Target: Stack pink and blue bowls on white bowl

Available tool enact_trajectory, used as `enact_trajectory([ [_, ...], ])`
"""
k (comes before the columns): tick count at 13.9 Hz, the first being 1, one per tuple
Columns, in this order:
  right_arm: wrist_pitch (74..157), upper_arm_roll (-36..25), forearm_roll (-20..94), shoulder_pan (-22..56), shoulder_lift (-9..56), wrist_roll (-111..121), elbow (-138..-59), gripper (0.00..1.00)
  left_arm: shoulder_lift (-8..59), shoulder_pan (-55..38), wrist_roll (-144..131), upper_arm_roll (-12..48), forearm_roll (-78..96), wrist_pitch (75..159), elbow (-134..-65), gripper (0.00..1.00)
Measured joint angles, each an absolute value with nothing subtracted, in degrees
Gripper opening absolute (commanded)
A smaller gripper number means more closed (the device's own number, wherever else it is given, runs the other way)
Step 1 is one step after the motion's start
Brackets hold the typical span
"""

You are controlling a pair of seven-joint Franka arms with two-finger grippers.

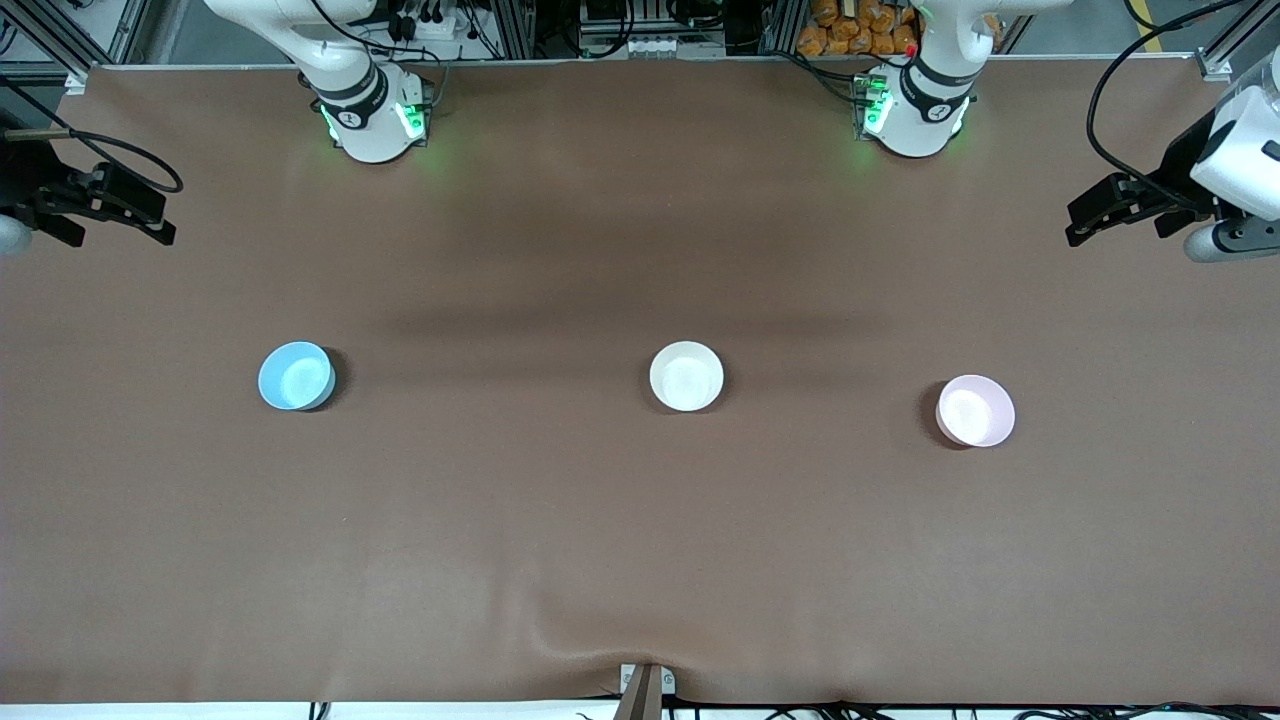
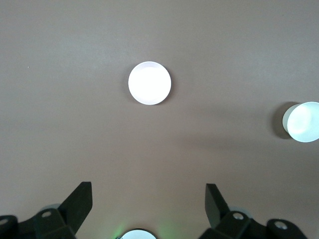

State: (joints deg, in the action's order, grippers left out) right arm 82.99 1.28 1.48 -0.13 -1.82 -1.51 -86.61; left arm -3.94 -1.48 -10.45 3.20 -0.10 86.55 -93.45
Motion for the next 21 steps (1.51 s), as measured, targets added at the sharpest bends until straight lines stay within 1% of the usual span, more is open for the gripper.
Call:
enact_trajectory([
  [7,83.0,1.3,1.5,-0.1,-1.8,-1.5,-86.6,1.0,-2.2,-0.8,-10.3,3.2,-0.1,86.9,-93.9,1.0],
  [13,83.0,1.3,1.5,-0.1,-1.8,-1.5,-86.6,1.0,0.6,-0.1,-10.2,3.2,-0.1,90.7,-95.4,1.0],
  [18,83.0,1.3,1.5,-0.1,-1.8,-1.5,-86.6,1.0,4.6,1.8,-9.8,3.2,-0.1,99.3,-99.1,1.0],
  [21,83.0,1.3,1.5,-0.1,-1.8,-1.5,-86.6,1.0,7.9,3.4,-8.0,3.2,-0.1,107.6,-102.8,1.0],
])
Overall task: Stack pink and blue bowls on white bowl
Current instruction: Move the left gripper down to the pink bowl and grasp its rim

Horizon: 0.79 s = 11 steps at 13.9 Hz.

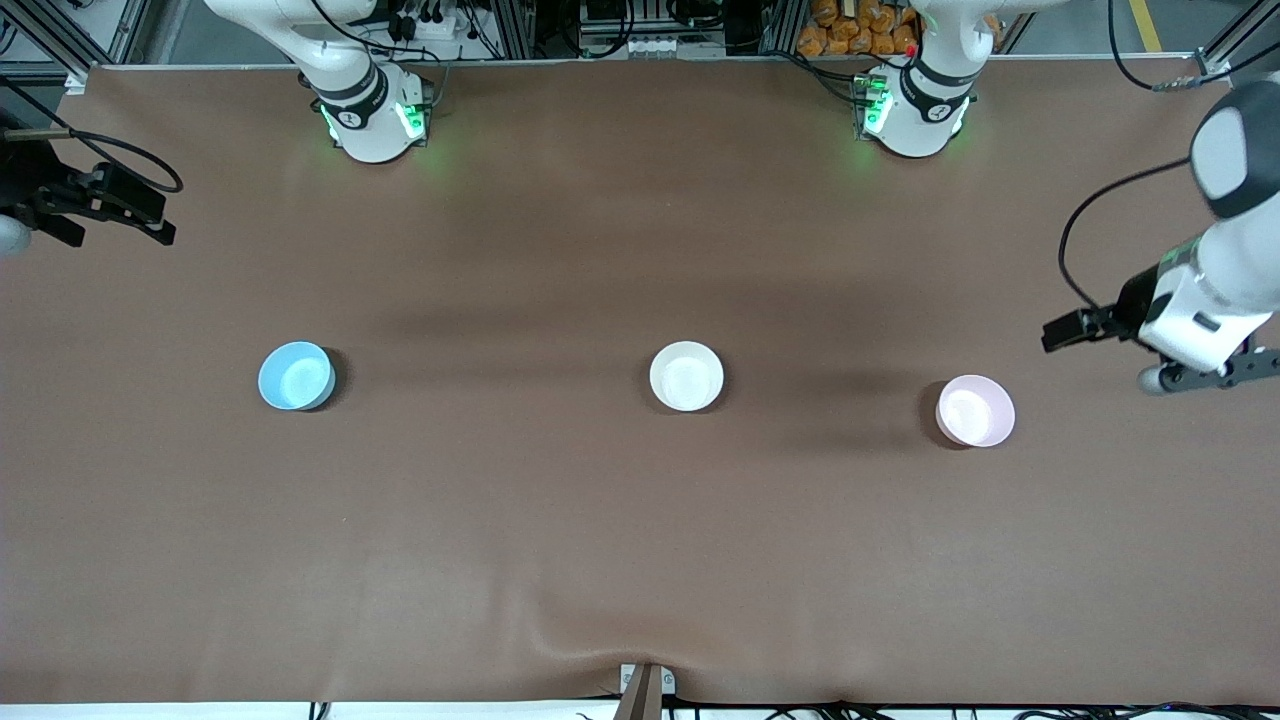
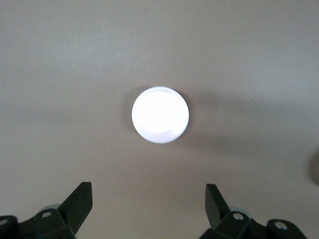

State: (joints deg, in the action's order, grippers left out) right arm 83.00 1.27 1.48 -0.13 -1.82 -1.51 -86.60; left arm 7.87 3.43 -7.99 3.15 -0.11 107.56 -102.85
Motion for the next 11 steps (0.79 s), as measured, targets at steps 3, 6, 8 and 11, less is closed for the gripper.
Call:
enact_trajectory([
  [3,83.0,1.3,1.5,-0.1,-1.8,-1.5,-86.6,1.0,10.9,5.6,-4.5,3.1,-0.1,118.9,-109.2,1.0],
  [6,83.0,1.2,1.5,-0.2,-1.8,-1.5,-86.6,1.0,15.7,7.6,-2.0,3.1,-0.1,127.6,-113.2,0.96],
  [8,83.0,1.2,1.5,-0.2,-1.8,-1.5,-86.6,1.0,18.5,7.7,-1.9,3.1,-0.1,130.8,-114.0,0.79],
  [11,83.0,1.2,1.5,-0.2,-1.8,-1.5,-86.6,1.0,19.9,7.7,-1.9,3.1,-0.1,135.7,-116.6,0.66],
])
